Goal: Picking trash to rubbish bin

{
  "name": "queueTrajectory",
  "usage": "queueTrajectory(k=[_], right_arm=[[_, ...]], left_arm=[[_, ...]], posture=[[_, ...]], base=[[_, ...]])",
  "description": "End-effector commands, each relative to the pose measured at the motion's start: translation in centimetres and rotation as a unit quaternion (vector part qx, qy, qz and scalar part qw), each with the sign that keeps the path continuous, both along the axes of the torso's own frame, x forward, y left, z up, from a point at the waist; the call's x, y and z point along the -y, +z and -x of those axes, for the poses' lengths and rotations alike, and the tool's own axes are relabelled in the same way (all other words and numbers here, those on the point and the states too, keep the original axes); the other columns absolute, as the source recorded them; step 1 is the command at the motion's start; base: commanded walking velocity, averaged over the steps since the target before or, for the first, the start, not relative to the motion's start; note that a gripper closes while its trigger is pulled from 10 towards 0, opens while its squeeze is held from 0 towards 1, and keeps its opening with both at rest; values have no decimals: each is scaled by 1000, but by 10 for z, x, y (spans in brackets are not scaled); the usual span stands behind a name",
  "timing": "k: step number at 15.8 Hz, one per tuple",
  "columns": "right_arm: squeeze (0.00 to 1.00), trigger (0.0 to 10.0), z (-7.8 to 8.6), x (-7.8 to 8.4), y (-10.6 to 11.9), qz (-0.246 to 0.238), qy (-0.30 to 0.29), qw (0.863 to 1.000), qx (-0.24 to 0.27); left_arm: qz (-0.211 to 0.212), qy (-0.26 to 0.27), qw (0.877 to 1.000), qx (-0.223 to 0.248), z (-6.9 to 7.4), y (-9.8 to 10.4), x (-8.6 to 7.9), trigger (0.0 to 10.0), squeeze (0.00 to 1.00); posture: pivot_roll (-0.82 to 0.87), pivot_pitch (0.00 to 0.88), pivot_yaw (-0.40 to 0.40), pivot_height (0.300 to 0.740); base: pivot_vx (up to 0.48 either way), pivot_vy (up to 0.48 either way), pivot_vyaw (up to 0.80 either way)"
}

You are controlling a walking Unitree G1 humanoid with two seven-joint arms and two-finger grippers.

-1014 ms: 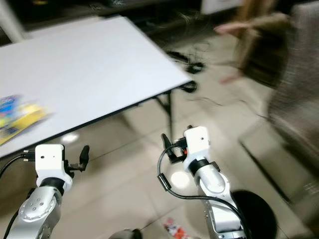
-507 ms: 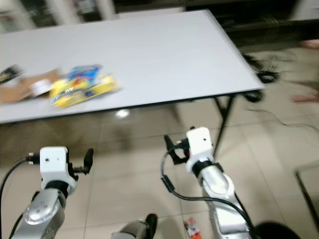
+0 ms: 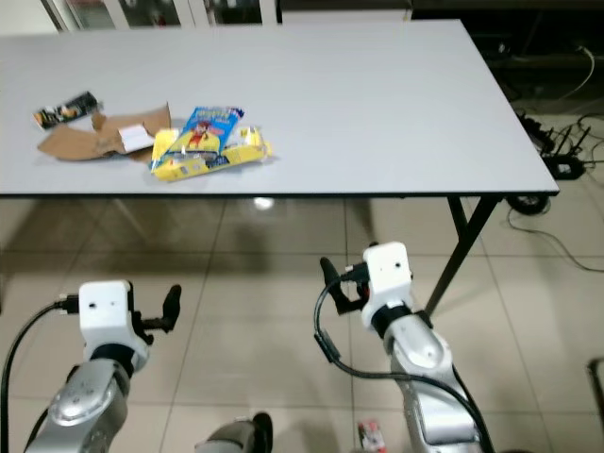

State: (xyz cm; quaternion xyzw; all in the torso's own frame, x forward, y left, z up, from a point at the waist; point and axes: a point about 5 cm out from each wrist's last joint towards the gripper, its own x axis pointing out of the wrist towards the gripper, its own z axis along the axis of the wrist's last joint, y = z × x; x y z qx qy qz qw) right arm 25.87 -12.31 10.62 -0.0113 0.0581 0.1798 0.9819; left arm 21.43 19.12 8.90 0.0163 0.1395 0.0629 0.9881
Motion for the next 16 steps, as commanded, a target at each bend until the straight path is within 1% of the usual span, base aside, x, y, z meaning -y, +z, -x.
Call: queueTrajectory(k=[1, 2, 4, 16], right_arm=[[0, 10000, 2, 0, 0, -4, 0, 1000, -4], [0, 10000, 2, 0, 0, -4, -1, 1000, -4], [0, 10000, 2, 0, 0, -5, -1, 1000, -6], [0, 10000, 3, -1, 0, -8, -3, 1000, -10]], left_arm=[[8, -2, 1000, -14, 2, -5, 0, 10000, 0], [10, -2, 1000, -16, 2, -5, 0, 10000, 0], [15, -3, 1000, -21, 3, -7, 1, 10000, 0], [12, -5, 999, -33, 3, -9, -1, 10000, 0]], posture=[[-51, 147, 43, 740], [-51, 147, 43, 740], [-49, 147, 41, 740], [-46, 147, 47, 740]], base=[[0, 0, 0], [0, 0, 0], [0, 321, 0], [0, 465, 0]])
